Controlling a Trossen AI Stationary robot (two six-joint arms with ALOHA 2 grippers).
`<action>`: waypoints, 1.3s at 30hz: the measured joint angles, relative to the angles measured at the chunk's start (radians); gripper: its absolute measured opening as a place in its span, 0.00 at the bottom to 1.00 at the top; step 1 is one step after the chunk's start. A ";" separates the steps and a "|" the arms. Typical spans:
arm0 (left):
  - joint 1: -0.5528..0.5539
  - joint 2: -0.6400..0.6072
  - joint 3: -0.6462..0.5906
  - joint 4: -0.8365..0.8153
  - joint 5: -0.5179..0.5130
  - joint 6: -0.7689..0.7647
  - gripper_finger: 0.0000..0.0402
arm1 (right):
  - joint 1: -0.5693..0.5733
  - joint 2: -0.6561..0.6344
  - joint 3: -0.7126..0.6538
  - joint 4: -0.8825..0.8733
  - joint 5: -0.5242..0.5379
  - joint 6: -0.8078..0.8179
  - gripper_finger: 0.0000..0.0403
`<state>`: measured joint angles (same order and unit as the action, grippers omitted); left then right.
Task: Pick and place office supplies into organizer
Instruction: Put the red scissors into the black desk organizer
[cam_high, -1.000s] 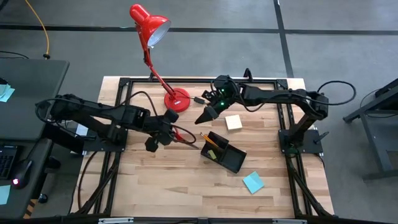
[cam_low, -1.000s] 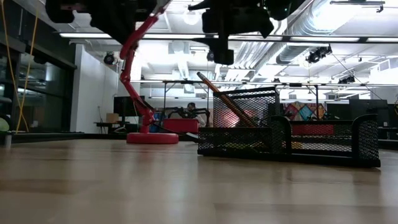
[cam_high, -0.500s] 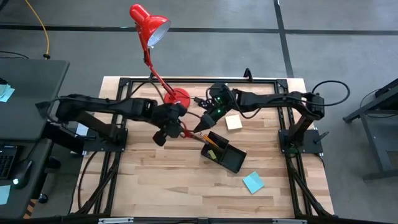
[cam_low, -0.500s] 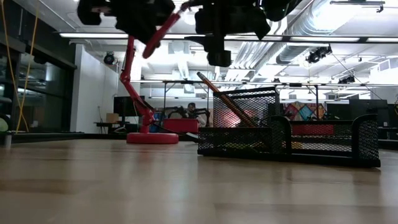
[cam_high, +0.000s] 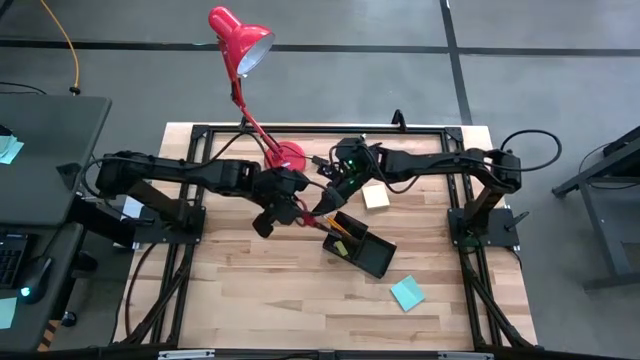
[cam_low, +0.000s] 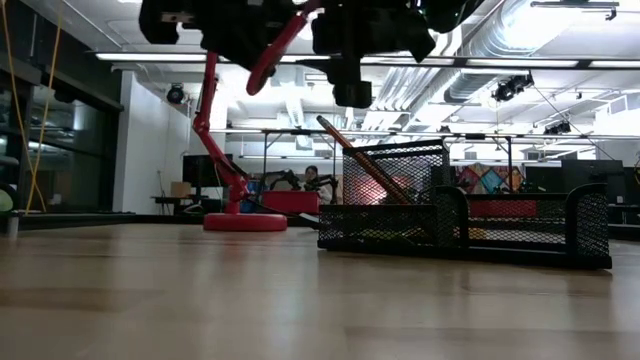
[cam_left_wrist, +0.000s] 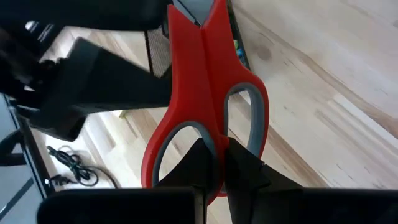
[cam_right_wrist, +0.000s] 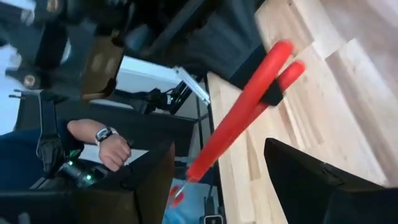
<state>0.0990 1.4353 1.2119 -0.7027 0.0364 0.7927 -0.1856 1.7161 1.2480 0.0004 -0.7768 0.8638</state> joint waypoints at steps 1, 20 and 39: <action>0.000 0.010 0.010 0.003 0.000 0.000 0.04 | 0.005 0.000 0.000 -0.006 0.000 -0.003 0.59; -0.001 0.119 0.151 -0.052 -0.012 0.031 0.06 | 0.016 0.000 -0.001 -0.084 -0.017 0.024 0.09; 0.000 -0.026 0.033 0.133 0.086 -0.337 0.19 | -0.008 -0.135 0.000 -0.353 0.152 -0.167 0.01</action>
<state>0.0990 1.4092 1.2445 -0.5695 0.1223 0.4558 -0.1932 1.5811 1.2480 -0.3528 -0.6250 0.6970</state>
